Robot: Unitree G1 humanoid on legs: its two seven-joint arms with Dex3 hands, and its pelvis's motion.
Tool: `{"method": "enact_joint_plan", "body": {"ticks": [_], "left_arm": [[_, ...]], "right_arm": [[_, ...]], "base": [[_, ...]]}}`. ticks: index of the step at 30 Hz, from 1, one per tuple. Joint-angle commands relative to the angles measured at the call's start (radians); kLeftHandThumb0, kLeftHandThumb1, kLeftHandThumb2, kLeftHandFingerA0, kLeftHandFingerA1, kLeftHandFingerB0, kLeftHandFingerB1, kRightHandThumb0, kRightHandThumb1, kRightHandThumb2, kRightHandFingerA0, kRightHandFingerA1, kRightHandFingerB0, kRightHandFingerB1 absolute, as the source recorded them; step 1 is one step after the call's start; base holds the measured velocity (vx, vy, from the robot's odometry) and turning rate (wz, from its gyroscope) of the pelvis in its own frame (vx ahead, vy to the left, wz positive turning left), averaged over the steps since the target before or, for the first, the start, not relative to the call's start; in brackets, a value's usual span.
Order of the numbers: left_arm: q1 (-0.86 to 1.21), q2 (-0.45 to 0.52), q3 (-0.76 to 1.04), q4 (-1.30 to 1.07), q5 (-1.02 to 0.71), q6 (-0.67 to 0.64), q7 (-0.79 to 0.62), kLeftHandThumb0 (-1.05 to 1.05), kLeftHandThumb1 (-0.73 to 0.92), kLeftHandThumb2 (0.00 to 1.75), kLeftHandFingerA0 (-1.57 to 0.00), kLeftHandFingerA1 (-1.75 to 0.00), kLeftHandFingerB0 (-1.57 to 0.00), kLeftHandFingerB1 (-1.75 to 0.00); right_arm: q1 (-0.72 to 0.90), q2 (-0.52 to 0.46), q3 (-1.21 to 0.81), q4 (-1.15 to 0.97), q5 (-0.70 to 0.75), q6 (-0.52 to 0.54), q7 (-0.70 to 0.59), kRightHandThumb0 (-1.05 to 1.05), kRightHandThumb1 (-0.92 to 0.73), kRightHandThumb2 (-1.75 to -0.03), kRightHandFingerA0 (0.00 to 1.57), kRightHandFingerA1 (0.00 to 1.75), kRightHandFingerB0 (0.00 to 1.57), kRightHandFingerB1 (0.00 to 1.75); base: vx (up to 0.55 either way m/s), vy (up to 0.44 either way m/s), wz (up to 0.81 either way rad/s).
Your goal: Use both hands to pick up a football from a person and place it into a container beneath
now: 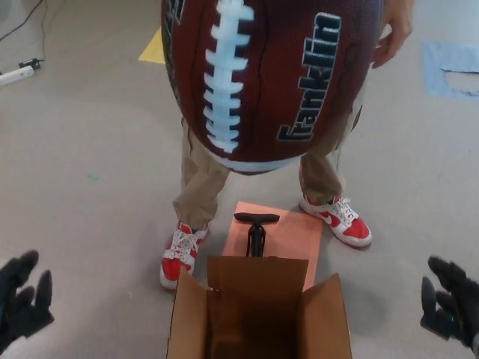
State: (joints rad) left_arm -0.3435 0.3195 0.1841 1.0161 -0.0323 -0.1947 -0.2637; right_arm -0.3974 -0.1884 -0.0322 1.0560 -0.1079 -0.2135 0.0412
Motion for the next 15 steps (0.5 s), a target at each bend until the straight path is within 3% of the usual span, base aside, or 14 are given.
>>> {"method": "enact_joint_plan", "body": {"ticks": [1,4,9,10,13,14,15], "left_arm": [[0.002,0.004,0.056,-0.012,-0.089,-0.120,-0.107,-0.88,0.82,1.12,0.00,-0.12,0.00,-0.08],[0.018,-0.021,0.068,-0.086,-0.116,-0.140,-0.130,-0.87,0.78,1.10,0.00,-0.13,0.00,-0.08],[0.074,-0.063,0.083,-0.285,-0.175,-0.111,-0.154,-0.95,0.76,1.10,0.00,-0.04,0.00,-0.06],[0.087,-0.068,0.086,-0.339,-0.193,-0.093,-0.161,-0.93,0.79,1.08,0.00,-0.07,0.00,-0.02],[0.151,-0.078,0.083,-0.588,-0.223,-0.046,-0.157,-0.90,0.77,1.11,0.00,-0.11,0.00,-0.07],[0.163,-0.082,0.078,-0.654,-0.227,-0.033,-0.147,-0.85,0.69,0.92,0.00,-0.01,0.00,-0.01],[0.169,-0.087,0.078,-0.692,-0.236,-0.018,-0.144,-0.85,0.69,0.92,0.00,-0.01,0.00,-0.01]], "right_arm": [[0.012,-0.006,-0.054,-0.009,0.053,-0.206,-0.007,-0.86,-0.79,-1.12,0.07,0.25,0.06,0.18],[0.033,0.015,-0.089,-0.085,0.085,-0.274,-0.015,-0.87,-0.80,-1.13,0.08,0.36,0.07,0.18],[0.085,0.058,-0.159,-0.255,0.202,-0.300,0.070,-0.86,-0.78,-1.17,0.10,0.22,0.00,0.16],[0.104,0.067,-0.165,-0.313,0.226,-0.293,0.087,-0.92,-0.84,-1.15,0.07,0.19,0.06,0.09],[0.202,0.094,-0.168,-0.601,0.292,-0.261,0.118,-0.92,-0.85,-1.16,0.04,0.15,0.04,0.09],[0.227,0.095,-0.163,-0.679,0.296,-0.257,0.113,-0.90,-0.86,-1.16,0.05,0.15,0.05,0.11],[0.239,0.095,-0.162,-0.720,0.297,-0.253,0.111,-0.90,-0.86,-1.16,0.05,0.15,0.05,0.11]], "base": [[0.00,0.000,0.00],[0.00,0.000,0.00],[0.00,0.000,0.00],[0.00,0.000,0.00],[0.00,0.000,0.00],[0.00,0.000,0.00],[0.00,0.000,0.00]]}}
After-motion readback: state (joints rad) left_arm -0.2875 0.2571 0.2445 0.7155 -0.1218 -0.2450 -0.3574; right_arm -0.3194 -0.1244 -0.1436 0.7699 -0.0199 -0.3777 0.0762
